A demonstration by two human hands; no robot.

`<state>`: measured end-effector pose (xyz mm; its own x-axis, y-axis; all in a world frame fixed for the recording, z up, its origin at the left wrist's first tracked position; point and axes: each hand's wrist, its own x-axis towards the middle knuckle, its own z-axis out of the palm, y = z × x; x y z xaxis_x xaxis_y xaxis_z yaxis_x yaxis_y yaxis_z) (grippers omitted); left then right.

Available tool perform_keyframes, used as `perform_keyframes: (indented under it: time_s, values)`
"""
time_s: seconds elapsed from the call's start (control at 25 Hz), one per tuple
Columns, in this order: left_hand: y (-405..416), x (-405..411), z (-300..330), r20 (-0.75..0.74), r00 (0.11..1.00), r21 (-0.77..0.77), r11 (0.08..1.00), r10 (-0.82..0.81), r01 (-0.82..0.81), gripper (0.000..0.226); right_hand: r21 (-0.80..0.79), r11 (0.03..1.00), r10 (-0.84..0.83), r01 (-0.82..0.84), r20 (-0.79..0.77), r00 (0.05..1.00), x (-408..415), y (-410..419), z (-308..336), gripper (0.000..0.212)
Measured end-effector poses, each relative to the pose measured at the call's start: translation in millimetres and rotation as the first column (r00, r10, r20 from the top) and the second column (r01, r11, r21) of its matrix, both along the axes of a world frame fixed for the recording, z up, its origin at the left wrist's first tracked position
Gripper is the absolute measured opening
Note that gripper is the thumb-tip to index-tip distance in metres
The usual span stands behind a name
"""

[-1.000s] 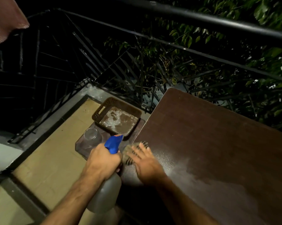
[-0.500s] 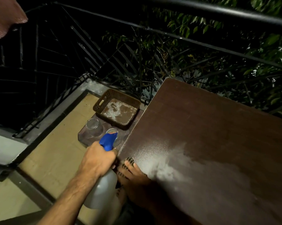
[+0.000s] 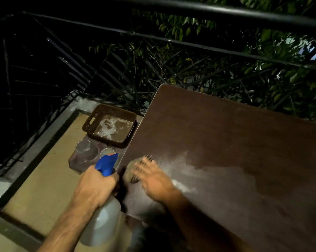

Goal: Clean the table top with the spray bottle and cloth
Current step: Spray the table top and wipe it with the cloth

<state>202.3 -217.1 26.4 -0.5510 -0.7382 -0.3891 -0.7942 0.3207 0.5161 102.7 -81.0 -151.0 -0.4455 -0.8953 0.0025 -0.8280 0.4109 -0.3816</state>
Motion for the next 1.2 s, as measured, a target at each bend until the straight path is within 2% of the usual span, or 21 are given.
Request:
perform_keyframes:
  time_s: [0.12, 0.2, 0.28, 0.36, 0.44, 0.52, 0.6, 0.68, 0.76, 0.88, 0.96, 1.0, 1.08, 1.2]
  values:
    - [3.9, -1.8, 2.8, 0.0, 1.0, -0.009, 1.0, 0.015, -0.015, 0.021, 0.018, 0.96, -0.281, 0.281, 0.06, 0.958, -48.4, 25.4, -0.3, 0.06]
    - [8.7, -3.9, 4.2, 0.006, 1.0, -0.004, 1.0, 0.002, -0.002, 0.016, 0.029, 0.932, -0.361, 0.36, 0.053, 0.931, -51.5, 37.3, 5.5, 0.059]
    - [14.1, -7.0, 5.6, 0.009, 1.0, 0.001, 1.0, 0.003, -0.003, 0.014, 0.041, 0.958, -0.284, 0.284, -0.001, 0.959, -29.3, 41.5, 5.8, 0.06]
    - [22.1, -11.5, 9.1, -0.006, 1.0, 0.007, 1.0, -0.01, 0.01, 0.015, 0.04, 0.997, -0.065, 0.068, -0.084, 0.994, 14.1, 44.4, 0.9, 0.056]
    - [29.6, -16.9, 12.8, -0.015, 0.999, 0.006, 0.999, -0.04, 0.04, 0.018, 0.039, 0.992, 0.122, -0.12, -0.065, 0.99, 56.3, 51.2, -8.2, 0.051]
    - [36.7, -21.5, 17.0, -0.014, 0.997, 0.011, 0.997, -0.076, 0.076, 0.016, 0.053, 0.976, 0.21, -0.21, 0.005, 0.978, 72.4, 66.2, -10.5, 0.049]
    - [41.1, -25.1, 20.5, -0.014, 0.995, 0.015, 0.995, -0.102, 0.102, 0.011, 0.032, 0.966, 0.256, -0.255, -0.03, 0.966, 56.8, 80.1, -11.7, 0.052]
    - [47.5, -27.7, 24.5, -0.013, 0.992, 0.009, 0.992, -0.122, 0.122, 0.012, 0.026, 0.989, 0.149, -0.148, -0.058, 0.987, 21.0, 92.5, -16.2, 0.061]
    - [55.7, -29.4, 29.5, -0.02, 0.99, 0.011, 0.99, -0.138, 0.138, 0.02, 0.041, 0.994, -0.102, 0.103, -0.026, 0.994, -25.1, 105.9, -10.5, 0.062]
    - [66.3, -32.9, 32.7, -0.023, 0.985, 0.033, 0.984, -0.173, 0.173, 0.027, 0.065, 0.903, -0.427, 0.424, 0.047, 0.903, -60.2, 117.9, 5.6, 0.06]
    - [69.1, -36.5, 30.5, -0.016, 0.978, 0.051, 0.977, -0.207, 0.207, 0.024, 0.036, 0.861, -0.508, 0.507, 0.042, 0.86, -50.4, 112.5, 8.4, 0.06]
    - [69.9, -39.8, 28.0, -0.015, 0.974, 0.056, 0.973, -0.225, 0.225, 0.02, -0.003, 0.876, -0.482, 0.482, -0.036, 0.876, -35.4, 107.8, 7.1, 0.061]
    - [72.2, -45.6, 23.5, -0.009, 0.971, 0.059, 0.969, -0.239, 0.239, 0.014, 0.062, 0.961, -0.261, 0.27, -0.131, 0.956, 9.7, 97.5, -4.0, 0.057]
    - [79.5, -52.6, 15.7, -0.002, 0.966, 0.1, 0.962, -0.257, 0.256, 0.011, 0.194, 0.981, 0.049, -0.025, -0.122, 0.991, 77.7, 96.4, -39.3, 0.034]
